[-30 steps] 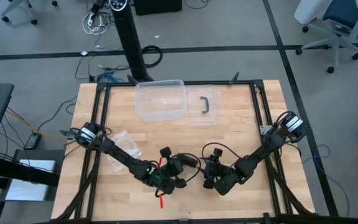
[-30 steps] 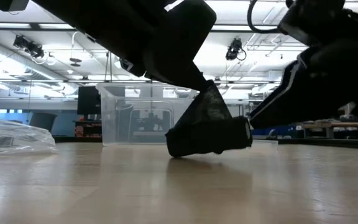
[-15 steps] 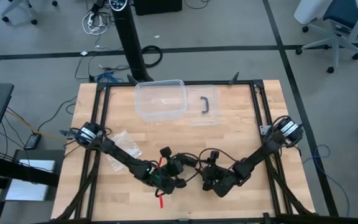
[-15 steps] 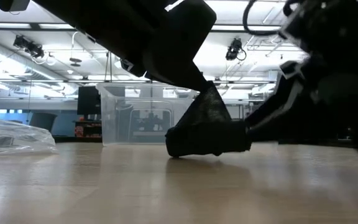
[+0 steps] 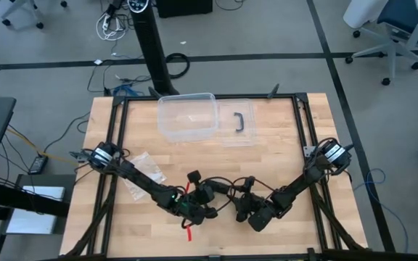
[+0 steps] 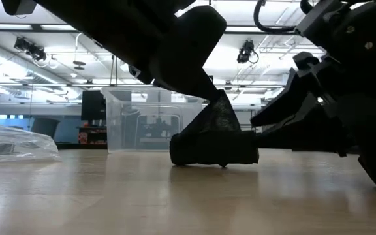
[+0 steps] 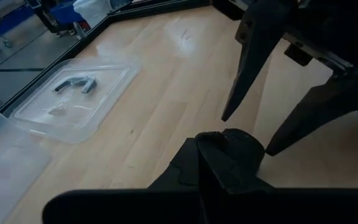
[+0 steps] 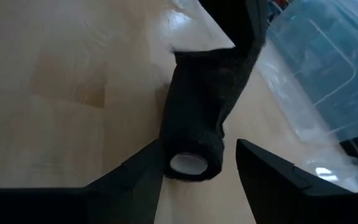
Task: Roll bandage
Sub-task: Roll the black bandage
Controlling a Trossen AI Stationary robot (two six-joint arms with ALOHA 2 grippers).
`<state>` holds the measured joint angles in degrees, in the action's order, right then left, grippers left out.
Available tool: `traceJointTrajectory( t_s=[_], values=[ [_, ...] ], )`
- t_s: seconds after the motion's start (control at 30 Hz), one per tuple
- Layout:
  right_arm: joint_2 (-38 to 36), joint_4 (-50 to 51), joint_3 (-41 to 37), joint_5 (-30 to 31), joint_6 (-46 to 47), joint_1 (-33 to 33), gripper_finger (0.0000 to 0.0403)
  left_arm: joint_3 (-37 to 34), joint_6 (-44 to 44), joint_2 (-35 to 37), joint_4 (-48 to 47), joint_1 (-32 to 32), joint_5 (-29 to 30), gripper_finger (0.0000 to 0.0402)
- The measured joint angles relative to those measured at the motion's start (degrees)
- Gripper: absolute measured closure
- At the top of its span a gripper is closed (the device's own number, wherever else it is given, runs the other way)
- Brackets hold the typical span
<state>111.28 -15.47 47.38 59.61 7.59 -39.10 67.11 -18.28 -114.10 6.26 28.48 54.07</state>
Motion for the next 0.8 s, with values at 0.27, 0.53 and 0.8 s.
traceJointTrajectory(
  t_s=[0.27,0.53,0.8],
  values=[
    [-0.6,0.4,0.1,-0.8,-5.6,0.0,0.0216,0.0,0.0,0.0,-0.1,0.0,-0.4,0.0401],
    [-5.0,10.9,-0.2,-8.6,-3.8,1.9,0.0225,0.0,0.0,0.0,-0.1,0.0,-0.7,0.0401],
    [-5.4,10.2,-0.2,-13.4,0.0,5.1,0.0228,0.0,0.0,0.0,0.0,0.0,-1.3,0.0401]
  ],
)
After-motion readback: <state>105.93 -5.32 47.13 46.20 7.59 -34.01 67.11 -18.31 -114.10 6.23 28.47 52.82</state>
